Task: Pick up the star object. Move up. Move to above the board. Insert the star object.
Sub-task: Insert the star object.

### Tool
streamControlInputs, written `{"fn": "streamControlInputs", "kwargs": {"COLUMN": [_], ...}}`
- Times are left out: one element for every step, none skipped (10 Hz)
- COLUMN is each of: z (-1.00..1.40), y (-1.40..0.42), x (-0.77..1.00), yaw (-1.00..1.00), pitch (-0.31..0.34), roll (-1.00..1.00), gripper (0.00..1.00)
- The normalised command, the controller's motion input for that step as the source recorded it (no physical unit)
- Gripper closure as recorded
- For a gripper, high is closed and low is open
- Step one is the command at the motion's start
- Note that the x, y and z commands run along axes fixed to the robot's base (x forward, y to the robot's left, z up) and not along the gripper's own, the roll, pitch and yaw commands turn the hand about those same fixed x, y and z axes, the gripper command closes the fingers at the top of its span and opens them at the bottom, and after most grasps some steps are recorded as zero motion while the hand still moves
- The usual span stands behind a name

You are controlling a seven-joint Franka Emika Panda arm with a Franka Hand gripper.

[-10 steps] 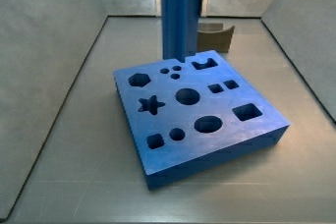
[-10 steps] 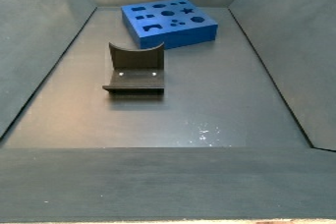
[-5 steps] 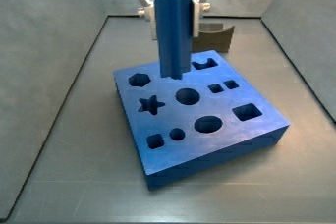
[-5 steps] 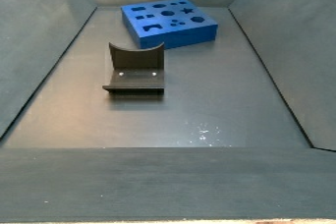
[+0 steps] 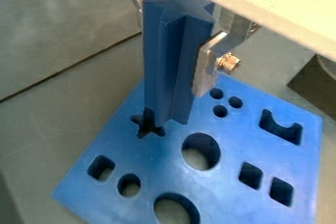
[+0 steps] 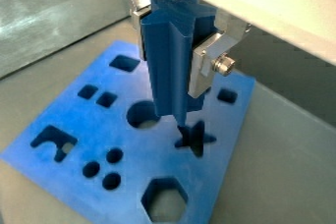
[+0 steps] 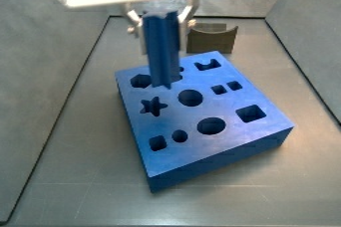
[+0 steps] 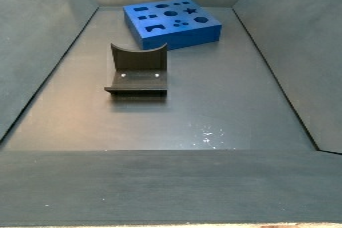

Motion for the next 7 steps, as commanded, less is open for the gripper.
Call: {"fn": "streamControlInputs", "kwargs": {"z": [-0.7,-0.09,0.0,-0.54,-0.66,-0.59,-0.03], "y": [0.0,0.0,0.0,-0.07,-0.1,-0.03,0.0], "x": [-0.27,-0.01,0.02,0.3,0.41,0.21,0.01], "yaw": [0.0,0.0,0.0,-0.06,-0.12,-0.09,0.0], "pitch": [-0.469,-0.129,0.0,-0.231,-0.243,-0.303,0.0], "roll": [0.24,0.0,0.0,0.03,0.01,0.0,0.0], "gripper": [1.0,1.0,1.0,1.0,1.0,1.0,1.0]}}
